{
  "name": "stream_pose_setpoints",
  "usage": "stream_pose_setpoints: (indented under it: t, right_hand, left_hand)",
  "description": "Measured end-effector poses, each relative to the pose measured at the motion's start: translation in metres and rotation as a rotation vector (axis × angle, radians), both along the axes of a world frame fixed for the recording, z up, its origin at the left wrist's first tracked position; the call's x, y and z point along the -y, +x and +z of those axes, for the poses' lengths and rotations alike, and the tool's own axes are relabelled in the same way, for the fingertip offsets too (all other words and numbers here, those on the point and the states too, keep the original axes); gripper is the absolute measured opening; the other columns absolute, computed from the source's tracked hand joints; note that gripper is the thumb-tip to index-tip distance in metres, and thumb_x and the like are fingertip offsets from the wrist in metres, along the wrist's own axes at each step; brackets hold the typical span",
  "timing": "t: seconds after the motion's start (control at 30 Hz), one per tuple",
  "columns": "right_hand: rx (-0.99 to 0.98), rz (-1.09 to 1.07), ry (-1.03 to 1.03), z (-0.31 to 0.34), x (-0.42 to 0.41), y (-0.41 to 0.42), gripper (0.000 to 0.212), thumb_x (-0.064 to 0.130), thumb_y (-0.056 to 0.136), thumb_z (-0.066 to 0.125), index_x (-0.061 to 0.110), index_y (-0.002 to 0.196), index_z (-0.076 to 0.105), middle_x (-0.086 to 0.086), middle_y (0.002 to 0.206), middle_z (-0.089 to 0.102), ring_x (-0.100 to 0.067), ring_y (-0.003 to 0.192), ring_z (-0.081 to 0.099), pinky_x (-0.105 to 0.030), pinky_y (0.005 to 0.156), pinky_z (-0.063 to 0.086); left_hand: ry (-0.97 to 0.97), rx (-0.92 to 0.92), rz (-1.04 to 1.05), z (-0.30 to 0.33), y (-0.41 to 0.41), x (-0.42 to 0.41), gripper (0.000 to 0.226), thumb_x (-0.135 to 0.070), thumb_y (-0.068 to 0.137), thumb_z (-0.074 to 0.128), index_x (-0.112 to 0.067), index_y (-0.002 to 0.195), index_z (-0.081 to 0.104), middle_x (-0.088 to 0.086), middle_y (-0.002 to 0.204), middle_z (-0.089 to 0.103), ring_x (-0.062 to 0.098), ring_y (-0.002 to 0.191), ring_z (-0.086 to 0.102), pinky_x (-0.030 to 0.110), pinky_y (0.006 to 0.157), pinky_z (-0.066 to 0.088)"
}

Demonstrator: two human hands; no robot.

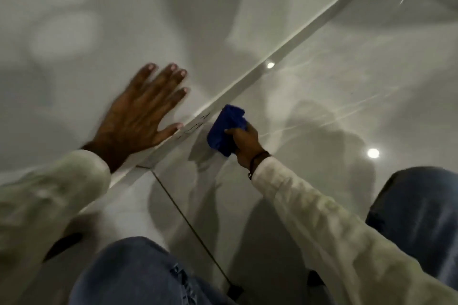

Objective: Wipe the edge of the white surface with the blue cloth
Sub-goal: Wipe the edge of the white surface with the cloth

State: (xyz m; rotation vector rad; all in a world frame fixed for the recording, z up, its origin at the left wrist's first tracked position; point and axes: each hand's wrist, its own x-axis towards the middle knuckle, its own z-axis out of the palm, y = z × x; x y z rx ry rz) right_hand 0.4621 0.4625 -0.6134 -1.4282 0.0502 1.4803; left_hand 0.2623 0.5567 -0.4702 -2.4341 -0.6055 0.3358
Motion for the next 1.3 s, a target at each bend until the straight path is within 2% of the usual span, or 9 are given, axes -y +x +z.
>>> stream_pose_setpoints:
  t: [0.2, 0.33, 0.5, 0.67, 0.8, 0.9, 1.0, 1.17, 1.3]
  right_hand:
    - [0.147, -0.011, 0.065, -0.051, -0.042, -0.027, 0.048, -0.015, 0.087, 0.049, -0.004, 0.133, 0.058, -0.02, 0.116, 0.066, -0.036, 0.11, 0.064, -0.055, 0.106, 0.052]
    - [0.209, -0.005, -0.013, -0.043, -0.054, -0.079, 0.036, -0.008, 0.084, 0.054, 0.003, 0.116, 0.067, -0.019, 0.118, 0.071, -0.037, 0.112, 0.067, -0.048, 0.103, 0.055]
    - [0.006, 0.209, 0.031, -0.044, -0.021, -0.142, 0.031, -0.006, 0.086, 0.057, 0.003, 0.114, 0.067, -0.021, 0.116, 0.07, -0.042, 0.116, 0.065, -0.054, 0.105, 0.053]
    - [0.04, -0.076, 0.008, -0.045, -0.06, -0.059, 0.023, -0.012, 0.087, 0.053, -0.002, 0.105, 0.064, -0.026, 0.106, 0.066, -0.039, 0.101, 0.065, -0.063, 0.1, 0.053]
    - [0.092, -0.147, 0.003, -0.047, -0.08, -0.02, 0.029, -0.01, 0.088, 0.051, -0.003, 0.113, 0.064, -0.018, 0.106, 0.064, -0.033, 0.098, 0.063, -0.053, 0.094, 0.056]
    - [0.185, -0.055, -0.036, -0.044, -0.062, -0.075, 0.03, -0.001, 0.086, 0.057, 0.005, 0.114, 0.067, -0.019, 0.117, 0.071, -0.038, 0.109, 0.067, -0.049, 0.099, 0.057]
    - [0.032, 0.094, -0.018, -0.05, -0.033, -0.137, 0.017, 0.005, 0.087, 0.061, 0.019, 0.097, 0.064, -0.013, 0.114, 0.071, -0.036, 0.115, 0.067, -0.052, 0.105, 0.054]
    - [-0.134, 0.202, -0.004, -0.049, -0.031, -0.158, 0.04, 0.003, 0.084, 0.066, 0.0, 0.124, 0.067, -0.023, 0.127, 0.07, -0.044, 0.12, 0.065, -0.055, 0.104, 0.054]
    - [-0.034, -0.032, 0.014, -0.043, -0.062, -0.069, 0.034, -0.005, 0.086, 0.059, -0.013, 0.119, 0.064, -0.029, 0.115, 0.069, -0.051, 0.113, 0.067, -0.054, 0.098, 0.056]
  left_hand:
    - [0.223, -0.067, -0.173, -0.02, -0.015, -0.027, 0.078, -0.053, 0.108, 0.024, -0.01, 0.172, 0.008, 0.017, 0.18, 0.003, 0.039, 0.166, 0.01, 0.053, 0.13, -0.022]
    - [0.247, -0.039, -0.231, -0.026, -0.016, -0.032, 0.074, -0.047, 0.11, 0.026, -0.009, 0.172, 0.009, 0.018, 0.18, 0.005, 0.042, 0.164, 0.012, 0.057, 0.13, -0.021]
    - [0.28, -0.027, -0.259, -0.029, -0.017, -0.033, 0.073, -0.045, 0.11, 0.024, -0.01, 0.172, 0.009, 0.019, 0.18, 0.005, 0.042, 0.164, 0.014, 0.058, 0.13, -0.02]
    - [0.222, -0.023, -0.22, -0.027, -0.017, -0.029, 0.073, -0.042, 0.11, 0.026, -0.01, 0.172, 0.005, 0.018, 0.18, -0.001, 0.043, 0.164, 0.003, 0.057, 0.129, -0.024]
    - [0.208, -0.028, -0.211, -0.024, -0.016, -0.028, 0.072, -0.041, 0.111, 0.024, -0.009, 0.172, 0.003, 0.018, 0.18, -0.002, 0.044, 0.164, 0.002, 0.057, 0.128, -0.026]
    - [0.206, -0.026, -0.209, -0.024, -0.015, -0.027, 0.072, -0.04, 0.11, 0.026, -0.01, 0.172, 0.004, 0.018, 0.18, -0.001, 0.043, 0.164, 0.001, 0.056, 0.127, -0.026]
    - [0.181, -0.017, -0.197, -0.023, -0.015, -0.026, 0.073, -0.04, 0.11, 0.026, -0.011, 0.172, 0.003, 0.017, 0.18, -0.003, 0.043, 0.165, 0.002, 0.056, 0.127, -0.027]
    - [0.179, -0.023, -0.19, -0.021, -0.014, -0.024, 0.073, -0.04, 0.11, 0.024, -0.011, 0.172, 0.001, 0.017, 0.18, -0.004, 0.042, 0.165, 0.005, 0.056, 0.127, -0.027]
    - [0.163, -0.03, -0.18, -0.02, -0.013, -0.024, 0.073, -0.041, 0.11, 0.026, -0.011, 0.172, 0.002, 0.017, 0.18, -0.002, 0.042, 0.165, 0.006, 0.055, 0.128, -0.026]
